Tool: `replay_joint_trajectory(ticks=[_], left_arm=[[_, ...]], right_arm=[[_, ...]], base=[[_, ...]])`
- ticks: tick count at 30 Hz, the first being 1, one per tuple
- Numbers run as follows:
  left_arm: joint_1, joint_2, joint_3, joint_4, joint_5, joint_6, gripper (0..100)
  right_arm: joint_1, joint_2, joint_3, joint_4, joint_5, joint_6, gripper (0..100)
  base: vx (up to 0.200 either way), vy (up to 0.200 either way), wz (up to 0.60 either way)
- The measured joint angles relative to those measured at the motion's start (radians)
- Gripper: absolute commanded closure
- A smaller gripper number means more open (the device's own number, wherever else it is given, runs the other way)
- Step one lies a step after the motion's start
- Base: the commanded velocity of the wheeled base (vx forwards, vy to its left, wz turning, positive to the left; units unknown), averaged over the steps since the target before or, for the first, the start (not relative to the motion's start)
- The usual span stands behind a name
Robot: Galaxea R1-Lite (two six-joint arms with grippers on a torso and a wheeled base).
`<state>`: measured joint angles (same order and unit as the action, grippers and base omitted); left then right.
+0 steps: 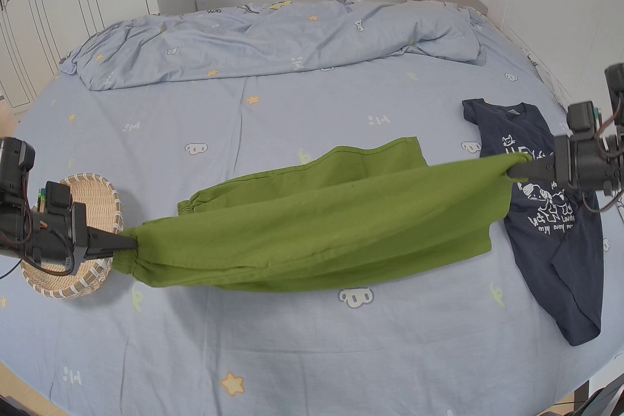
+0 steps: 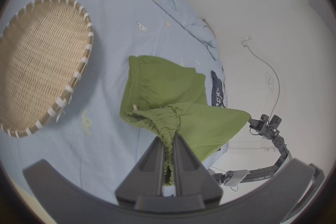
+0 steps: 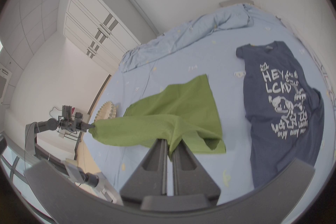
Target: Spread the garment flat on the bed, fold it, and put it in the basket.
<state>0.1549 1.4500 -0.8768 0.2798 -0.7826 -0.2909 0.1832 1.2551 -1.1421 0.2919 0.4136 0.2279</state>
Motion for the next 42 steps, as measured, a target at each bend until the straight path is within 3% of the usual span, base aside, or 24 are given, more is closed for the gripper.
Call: replay_joint_trajectory(ticks=[11,21,29,42], left_arm=[[-0.010,0.134,-0.181,0.015,0.001,-0.027,100],[-0.009,0.270,-0.310,0.013,0.001,-0.019,100],[-0.014,0.370,-0.419,0.009,-0.002,-0.014,100],[-0.038,0.478,-0.490,0.009,0.002,-0.012,100]], right_arm=[[0.002,0.223,-0.258,-0.004,-0.046,0.016,100],[-0.004,0.342,-0.290,-0.110,-0.050,0.015,100],[-0.003,0.456,-0.366,-0.165,-0.143,0.009,100],[-0.008,0.585,-0.457,-0.175,-0.161,0.010,100]], base=[[0.000,0.000,0.00],[0.000,0.000,0.00],[0.000,0.000,0.00],[0.000,0.000,0.00]])
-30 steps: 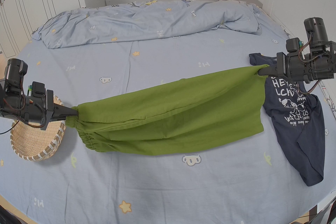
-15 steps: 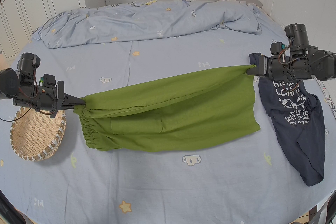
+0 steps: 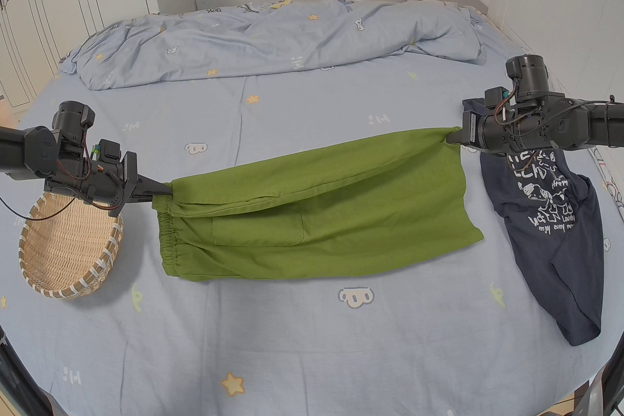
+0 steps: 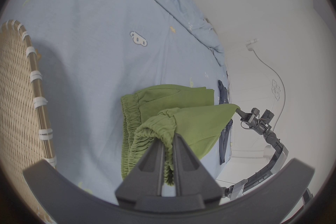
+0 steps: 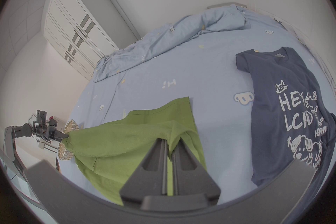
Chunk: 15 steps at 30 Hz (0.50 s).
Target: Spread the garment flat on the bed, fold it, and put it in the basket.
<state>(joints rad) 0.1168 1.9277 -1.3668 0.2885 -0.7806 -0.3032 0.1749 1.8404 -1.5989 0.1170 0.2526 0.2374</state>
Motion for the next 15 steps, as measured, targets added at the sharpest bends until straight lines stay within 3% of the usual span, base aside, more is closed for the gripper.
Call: replay_joint_trajectory(ticks=[15], left_arm=[[0.005,0.038,-0.030,0.000,0.002,-0.006,100]], right_arm=[[0.001,0.064,-0.020,-0.060,-0.001,0.001,100]], base=[[0.000,0.000,0.00]])
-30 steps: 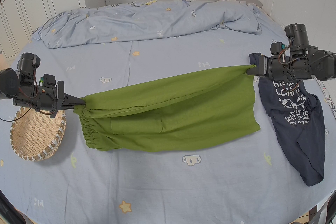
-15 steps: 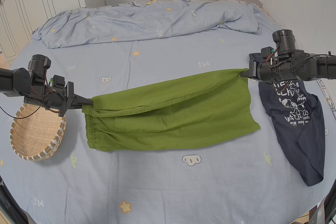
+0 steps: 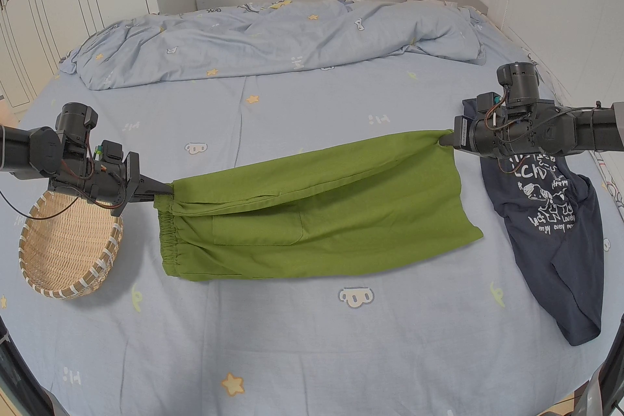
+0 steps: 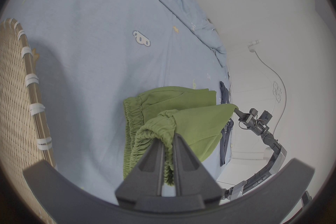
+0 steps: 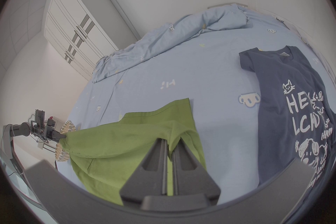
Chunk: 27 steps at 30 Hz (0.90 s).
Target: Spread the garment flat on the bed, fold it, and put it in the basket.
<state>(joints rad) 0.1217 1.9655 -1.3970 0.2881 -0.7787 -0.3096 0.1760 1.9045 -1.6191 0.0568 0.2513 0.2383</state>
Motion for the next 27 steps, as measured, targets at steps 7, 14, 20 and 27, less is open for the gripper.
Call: replay_joint_trajectory(ticks=[7,14,20,27], left_arm=[[0.005,0.008,-0.005,0.000,0.000,0.000,100],[0.007,0.018,-0.011,0.000,0.001,0.000,100],[0.002,0.033,-0.021,0.000,0.001,-0.001,100],[-0.001,0.053,-0.042,0.000,0.001,-0.003,100]], right_arm=[[-0.002,0.031,-0.027,-0.014,0.002,-0.001,100],[-0.002,0.057,-0.056,-0.013,0.002,-0.002,100],[-0.002,0.073,-0.060,-0.014,0.001,-0.002,100],[-0.002,0.081,-0.061,-0.014,0.001,-0.002,100]], base=[[0.000,0.000,0.00],[0.000,0.000,0.00],[0.000,0.000,0.00],[0.000,0.000,0.00]])
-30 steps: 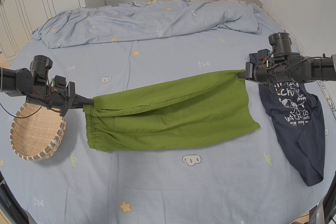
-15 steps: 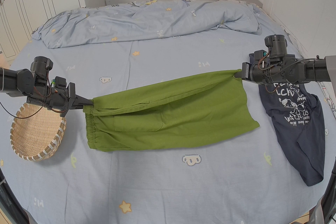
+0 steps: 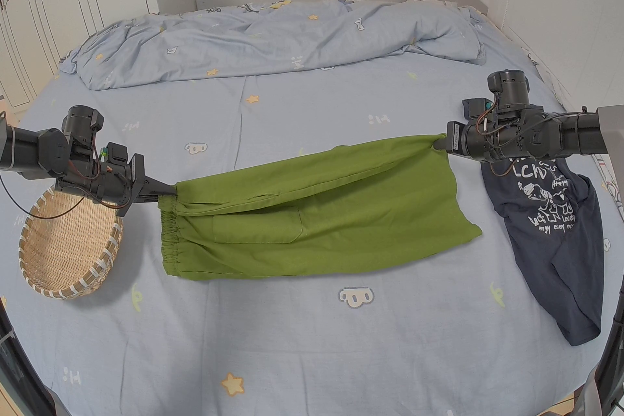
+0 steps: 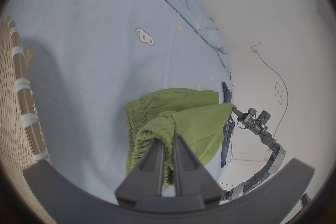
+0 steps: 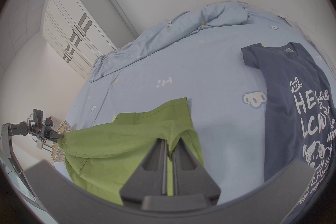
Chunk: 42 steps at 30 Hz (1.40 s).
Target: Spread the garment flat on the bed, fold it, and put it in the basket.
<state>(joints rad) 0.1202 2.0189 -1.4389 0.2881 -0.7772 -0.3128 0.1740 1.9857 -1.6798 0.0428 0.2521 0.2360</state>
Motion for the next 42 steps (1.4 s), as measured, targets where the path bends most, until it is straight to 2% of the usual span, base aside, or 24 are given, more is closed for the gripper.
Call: replay_joint_trajectory(ticks=[5,6,13,21,29,36,42], left_arm=[[-0.001,0.013,-0.007,0.000,0.001,0.000,100],[-0.001,0.014,-0.008,0.000,0.001,0.000,0],[-0.021,0.028,-0.016,-0.001,0.005,0.003,0],[-0.087,0.009,-0.020,0.000,0.001,-0.028,0],[-0.138,0.025,-0.066,-0.075,0.002,-0.123,0],[-0.131,0.137,-0.206,-0.205,0.039,-0.334,0],[-0.130,0.220,-0.264,-0.238,0.078,-0.370,0]], right_arm=[[0.003,0.008,-0.001,0.000,0.000,-0.003,100],[0.003,0.009,-0.001,0.000,0.000,-0.003,0],[0.007,0.021,0.000,-0.002,-0.001,-0.003,0],[0.004,0.024,0.007,-0.002,-0.001,-0.003,0],[0.002,0.024,0.011,0.000,-0.001,-0.001,0],[0.001,0.020,0.031,0.000,-0.002,-0.001,0],[0.005,0.001,0.061,-0.001,-0.002,0.000,0]], base=[[0.000,0.000,0.00],[0.000,0.000,0.00],[0.000,0.000,0.00],[0.000,0.000,0.00],[0.000,0.000,0.00],[0.000,0.000,0.00],[0.000,0.000,0.00]])
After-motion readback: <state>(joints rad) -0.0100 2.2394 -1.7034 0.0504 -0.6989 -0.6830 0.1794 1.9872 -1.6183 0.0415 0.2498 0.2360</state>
